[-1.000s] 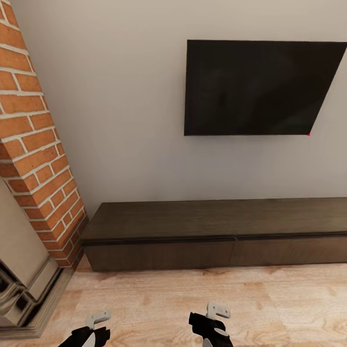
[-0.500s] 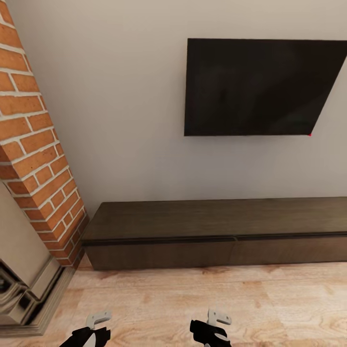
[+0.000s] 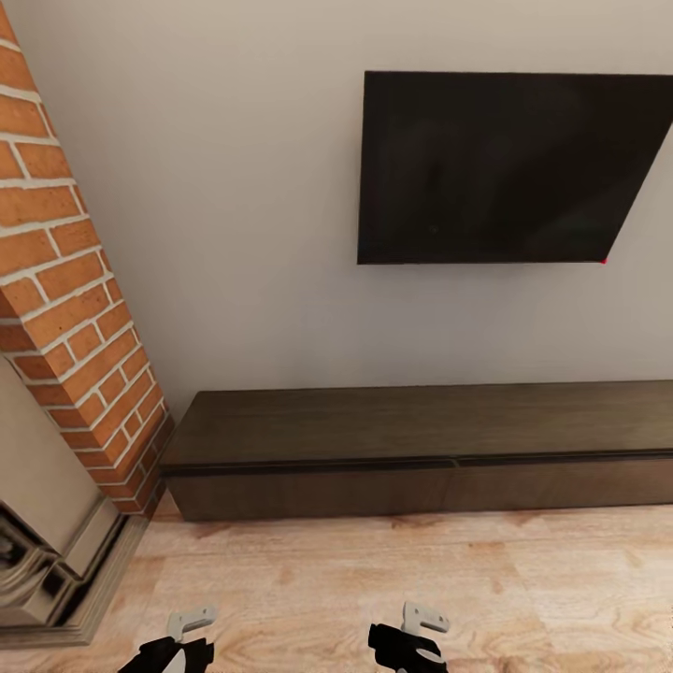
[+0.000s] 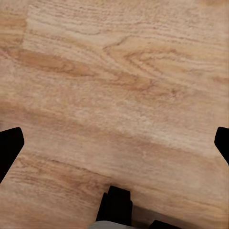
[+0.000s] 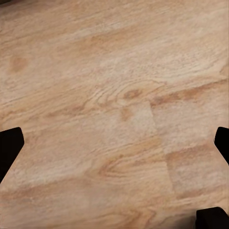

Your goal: Place each of the two pumpkins and all three candles from the living room inside a cabinet in the living room (use any cabinet), then make sure every cabinet is closed, and position the cauldron so it is next to a table in the living room.

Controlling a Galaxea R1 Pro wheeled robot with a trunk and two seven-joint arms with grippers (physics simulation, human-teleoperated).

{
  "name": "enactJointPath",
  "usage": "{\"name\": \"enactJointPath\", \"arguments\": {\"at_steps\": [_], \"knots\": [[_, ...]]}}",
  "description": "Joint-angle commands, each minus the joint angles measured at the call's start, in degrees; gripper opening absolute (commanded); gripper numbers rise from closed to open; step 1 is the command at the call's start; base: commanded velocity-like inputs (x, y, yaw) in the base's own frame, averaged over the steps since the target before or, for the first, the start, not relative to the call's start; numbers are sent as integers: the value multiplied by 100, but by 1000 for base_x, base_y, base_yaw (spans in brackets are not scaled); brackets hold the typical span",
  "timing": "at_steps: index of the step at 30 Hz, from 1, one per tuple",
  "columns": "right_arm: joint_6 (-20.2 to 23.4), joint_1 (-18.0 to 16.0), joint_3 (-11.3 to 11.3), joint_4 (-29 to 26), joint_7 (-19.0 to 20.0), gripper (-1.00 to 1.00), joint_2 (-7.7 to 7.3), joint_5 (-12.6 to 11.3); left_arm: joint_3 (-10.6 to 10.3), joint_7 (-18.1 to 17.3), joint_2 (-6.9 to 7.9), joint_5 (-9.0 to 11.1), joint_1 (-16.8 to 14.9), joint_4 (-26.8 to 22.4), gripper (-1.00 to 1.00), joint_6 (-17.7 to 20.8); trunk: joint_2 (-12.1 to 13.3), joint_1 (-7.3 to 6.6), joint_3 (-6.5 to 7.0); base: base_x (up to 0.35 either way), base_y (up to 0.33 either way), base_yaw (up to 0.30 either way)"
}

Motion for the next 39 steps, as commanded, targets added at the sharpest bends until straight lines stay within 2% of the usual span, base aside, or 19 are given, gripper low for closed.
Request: {"name": "enactJointPath", "arguments": {"at_steps": [1,18,39], "knots": [[5,0,-2,1,0,100,-1,0,1,-1,-3,0,0,1,100,0,41,-23,9,0,0,0],[-8,0,-2,183,16,100,-2,2,-2,-2,-15,-1,0,3,100,0,723,-396,159,0,0,0],[-28,0,0,186,10,100,2,7,-3,1,-21,-1,0,7,100,-1,1566,-857,524,0,0,0]]}}
